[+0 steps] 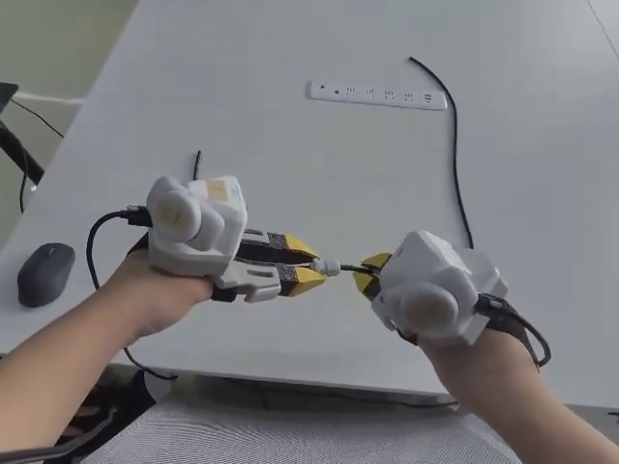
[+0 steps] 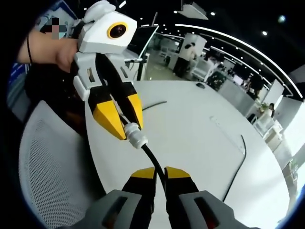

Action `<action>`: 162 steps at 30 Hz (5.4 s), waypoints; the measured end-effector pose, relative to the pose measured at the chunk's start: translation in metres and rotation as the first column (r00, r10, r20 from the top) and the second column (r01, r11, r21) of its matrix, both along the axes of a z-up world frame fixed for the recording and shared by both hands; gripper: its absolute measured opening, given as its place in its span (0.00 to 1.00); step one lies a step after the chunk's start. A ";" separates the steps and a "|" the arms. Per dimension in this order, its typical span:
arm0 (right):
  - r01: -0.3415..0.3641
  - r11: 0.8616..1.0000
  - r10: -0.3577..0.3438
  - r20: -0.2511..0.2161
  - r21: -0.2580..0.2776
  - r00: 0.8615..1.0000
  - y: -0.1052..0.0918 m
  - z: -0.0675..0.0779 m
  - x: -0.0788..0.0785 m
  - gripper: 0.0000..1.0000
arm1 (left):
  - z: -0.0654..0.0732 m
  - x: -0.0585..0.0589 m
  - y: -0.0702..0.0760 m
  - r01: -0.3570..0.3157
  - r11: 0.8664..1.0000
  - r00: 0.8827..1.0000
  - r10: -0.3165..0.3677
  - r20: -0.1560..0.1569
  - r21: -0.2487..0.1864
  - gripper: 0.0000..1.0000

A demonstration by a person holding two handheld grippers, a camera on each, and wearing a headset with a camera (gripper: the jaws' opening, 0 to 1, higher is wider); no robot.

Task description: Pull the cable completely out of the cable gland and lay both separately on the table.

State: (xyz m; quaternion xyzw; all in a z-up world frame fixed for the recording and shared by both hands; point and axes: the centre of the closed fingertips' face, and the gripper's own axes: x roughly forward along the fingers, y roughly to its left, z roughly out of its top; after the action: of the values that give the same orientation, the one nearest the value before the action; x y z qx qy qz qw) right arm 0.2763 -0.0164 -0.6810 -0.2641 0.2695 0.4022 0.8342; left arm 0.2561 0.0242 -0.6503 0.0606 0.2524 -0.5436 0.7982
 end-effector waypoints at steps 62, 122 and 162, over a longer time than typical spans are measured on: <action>0.007 0.999 -0.006 -0.035 0.051 0.999 -0.003 0.011 -0.009 0.15 | -0.008 0.002 0.003 -0.019 1.000 1.000 0.020 -0.018 0.013 0.15; 0.279 0.952 -0.246 -0.229 0.125 0.942 -0.039 -0.042 0.005 0.00 | -0.009 0.002 0.000 0.000 1.000 1.000 -0.001 0.017 0.031 0.15; 0.550 0.812 -0.455 -0.379 0.195 0.806 -0.064 -0.062 -0.004 0.03 | -0.010 0.003 0.008 -0.038 0.999 0.999 0.037 0.019 0.028 0.15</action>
State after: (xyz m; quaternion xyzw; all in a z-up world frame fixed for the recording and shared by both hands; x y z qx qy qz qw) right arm 0.2720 -0.0805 -0.7434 0.0127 0.3965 0.2366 0.8869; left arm 0.2591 0.0324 -0.6599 0.0721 0.2536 -0.5243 0.8097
